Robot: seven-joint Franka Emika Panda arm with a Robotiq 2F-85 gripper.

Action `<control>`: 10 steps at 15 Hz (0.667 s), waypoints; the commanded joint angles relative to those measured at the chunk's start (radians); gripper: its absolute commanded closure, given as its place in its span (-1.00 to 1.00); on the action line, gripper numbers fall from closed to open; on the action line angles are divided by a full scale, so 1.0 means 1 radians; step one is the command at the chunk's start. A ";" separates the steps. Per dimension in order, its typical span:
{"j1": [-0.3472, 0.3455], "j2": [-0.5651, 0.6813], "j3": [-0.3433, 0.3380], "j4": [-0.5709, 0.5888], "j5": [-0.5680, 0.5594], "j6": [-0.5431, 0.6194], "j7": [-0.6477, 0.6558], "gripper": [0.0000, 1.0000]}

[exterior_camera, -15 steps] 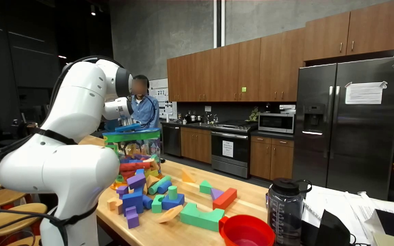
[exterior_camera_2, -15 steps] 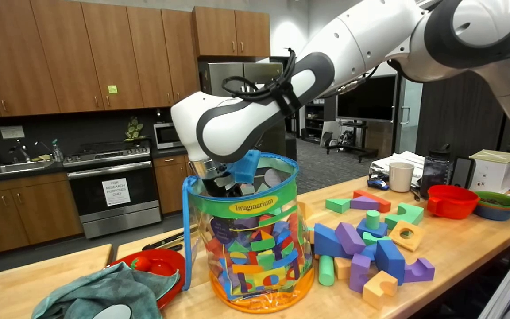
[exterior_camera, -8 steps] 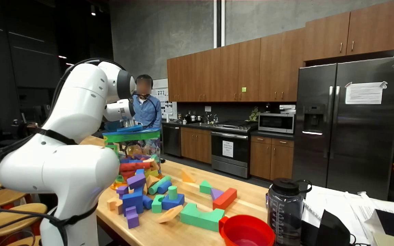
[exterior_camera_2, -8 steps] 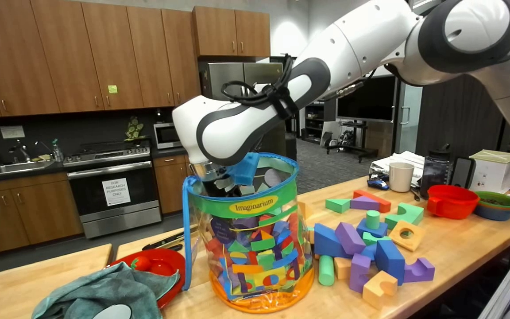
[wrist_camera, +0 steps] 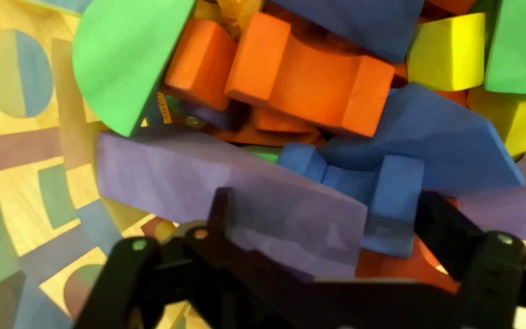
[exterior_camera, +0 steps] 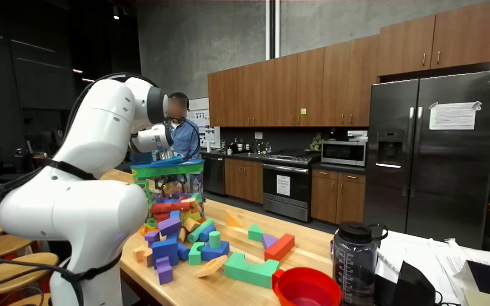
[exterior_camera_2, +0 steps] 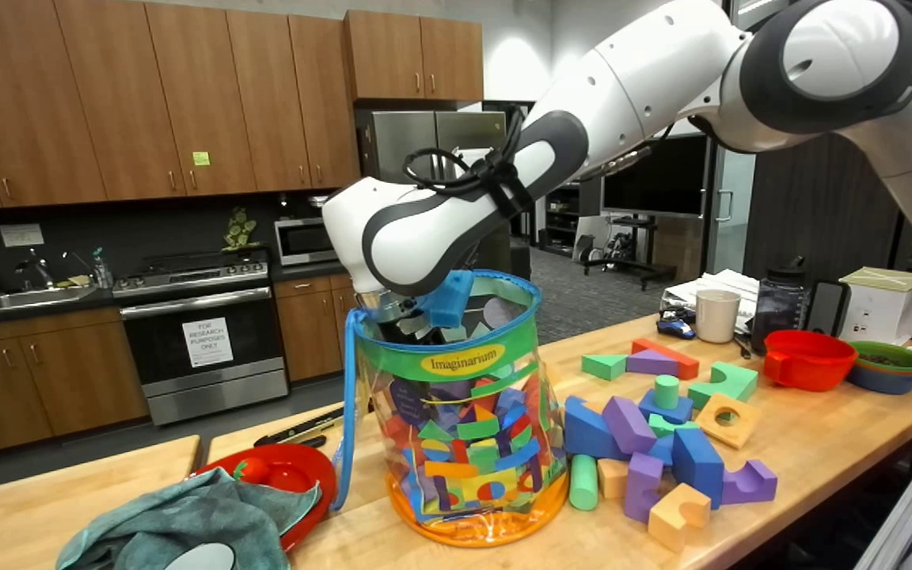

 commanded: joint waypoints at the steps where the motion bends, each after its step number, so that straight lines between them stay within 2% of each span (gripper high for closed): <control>1: 0.002 0.001 -0.015 0.010 -0.034 -0.040 0.008 -0.50; 3: 0.005 0.004 -0.015 0.017 -0.045 -0.052 0.012 -0.39; 10: 0.030 0.021 -0.014 0.073 -0.075 -0.127 0.038 0.69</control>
